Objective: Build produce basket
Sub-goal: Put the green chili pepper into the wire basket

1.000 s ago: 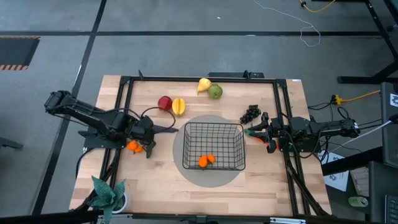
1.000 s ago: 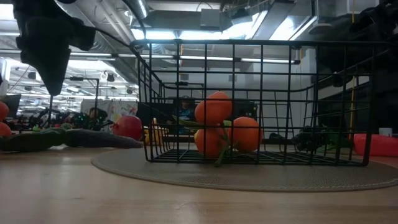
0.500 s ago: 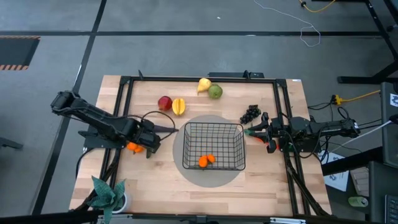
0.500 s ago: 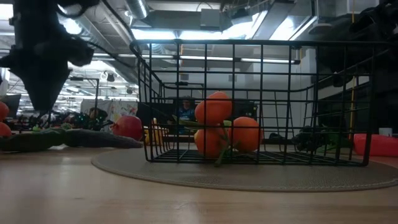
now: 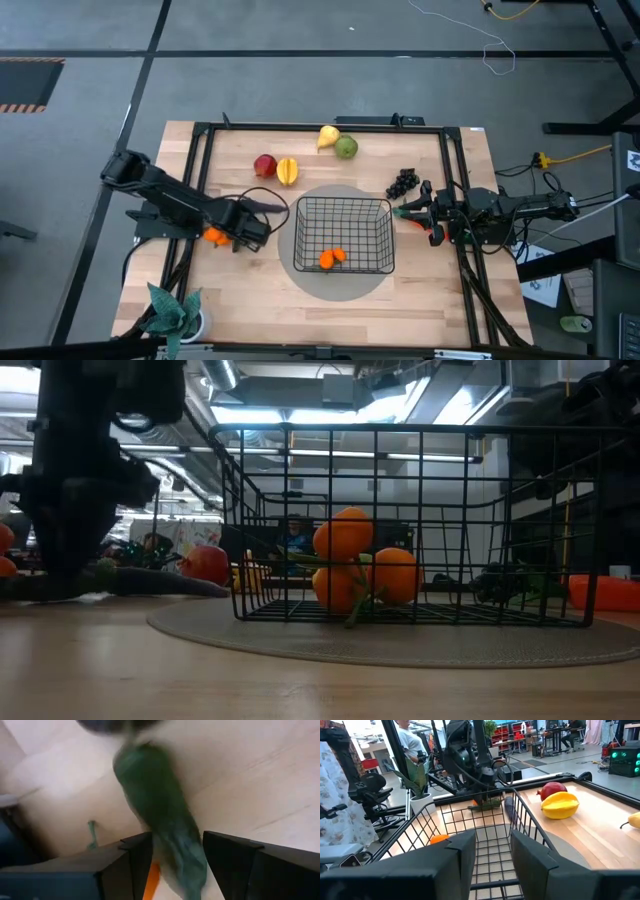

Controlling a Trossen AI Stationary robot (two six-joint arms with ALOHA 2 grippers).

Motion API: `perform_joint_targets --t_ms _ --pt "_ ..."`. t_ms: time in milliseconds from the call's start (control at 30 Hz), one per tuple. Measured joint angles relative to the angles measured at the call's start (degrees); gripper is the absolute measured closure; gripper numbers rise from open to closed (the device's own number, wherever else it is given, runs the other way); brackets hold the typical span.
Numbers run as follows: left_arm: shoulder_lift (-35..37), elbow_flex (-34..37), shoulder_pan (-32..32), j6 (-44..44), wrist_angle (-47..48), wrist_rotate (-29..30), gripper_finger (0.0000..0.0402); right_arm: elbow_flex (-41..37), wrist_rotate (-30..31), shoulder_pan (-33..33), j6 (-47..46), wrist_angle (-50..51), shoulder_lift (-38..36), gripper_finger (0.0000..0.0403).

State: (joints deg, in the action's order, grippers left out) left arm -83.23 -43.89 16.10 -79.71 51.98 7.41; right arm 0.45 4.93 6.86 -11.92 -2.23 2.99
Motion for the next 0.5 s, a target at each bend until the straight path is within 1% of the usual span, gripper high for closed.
perform_joint_targets --t_ms 100,200,300,400,500 --pt "-2.2 -0.1 -0.1 -1.1 -0.8 -2.2 0.0236 0.0 0.0 0.0 0.0 0.0 0.0 0.0281" --pt "-4.1 -0.3 -0.3 -0.8 -0.8 -2.6 0.0236 0.0 0.0 0.0 0.0 0.0 0.0 0.0281" --pt "-5.9 -0.4 -0.6 1.7 -0.8 -1.3 0.0236 0.0 0.0 0.0 0.0 0.0 0.0 0.0281" --pt "-7.2 -0.2 -1.2 5.3 -1.0 1.3 0.0236 0.0 0.0 0.0 0.0 0.0 0.0 0.0281" --pt "-7.9 -0.2 -1.8 5.5 -1.2 3.3 0.0236 0.0 0.0 0.0 0.0 0.0 0.0 0.0281"
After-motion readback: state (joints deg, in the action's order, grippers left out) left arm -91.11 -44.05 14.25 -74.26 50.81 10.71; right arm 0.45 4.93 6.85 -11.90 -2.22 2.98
